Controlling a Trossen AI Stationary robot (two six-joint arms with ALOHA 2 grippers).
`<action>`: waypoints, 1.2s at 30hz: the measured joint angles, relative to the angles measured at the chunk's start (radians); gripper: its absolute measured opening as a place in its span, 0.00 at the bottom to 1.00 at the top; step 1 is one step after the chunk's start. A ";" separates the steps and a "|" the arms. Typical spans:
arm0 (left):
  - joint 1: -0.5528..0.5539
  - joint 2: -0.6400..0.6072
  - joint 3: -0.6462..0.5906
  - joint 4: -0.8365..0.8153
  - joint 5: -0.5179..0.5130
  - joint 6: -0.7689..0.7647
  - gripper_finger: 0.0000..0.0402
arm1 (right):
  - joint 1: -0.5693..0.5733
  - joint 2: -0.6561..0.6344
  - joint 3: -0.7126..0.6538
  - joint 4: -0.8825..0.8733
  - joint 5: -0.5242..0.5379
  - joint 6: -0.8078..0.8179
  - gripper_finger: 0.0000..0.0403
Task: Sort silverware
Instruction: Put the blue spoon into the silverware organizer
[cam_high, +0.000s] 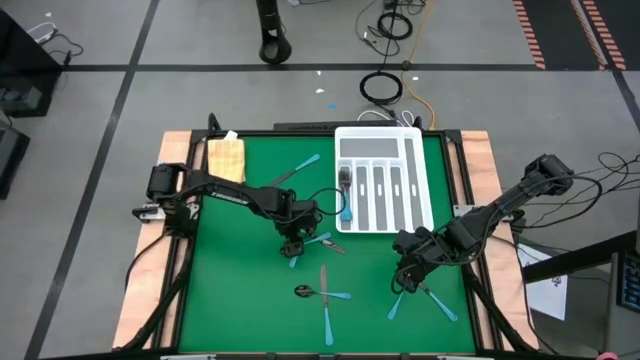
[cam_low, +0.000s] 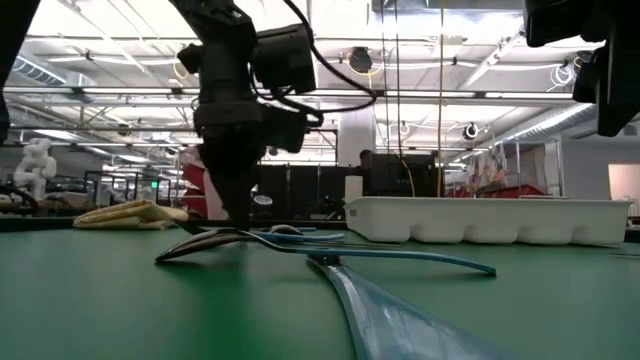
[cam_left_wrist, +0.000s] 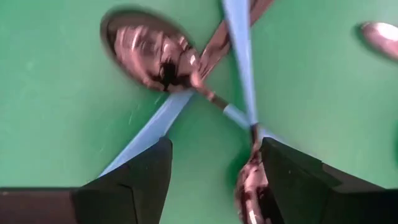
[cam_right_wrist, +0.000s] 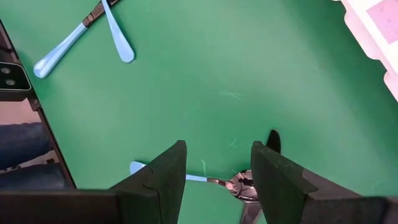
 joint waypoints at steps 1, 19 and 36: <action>-0.001 0.007 0.000 0.002 0.001 0.000 0.63 | 0.000 0.000 0.000 0.000 0.000 0.000 0.41; -0.058 0.064 0.003 0.042 -0.061 -0.034 0.55 | 0.001 0.000 -0.021 -0.008 -0.004 0.000 0.41; -0.055 0.041 0.003 0.008 -0.053 -0.069 0.03 | 0.001 0.000 -0.021 -0.008 -0.008 0.003 0.41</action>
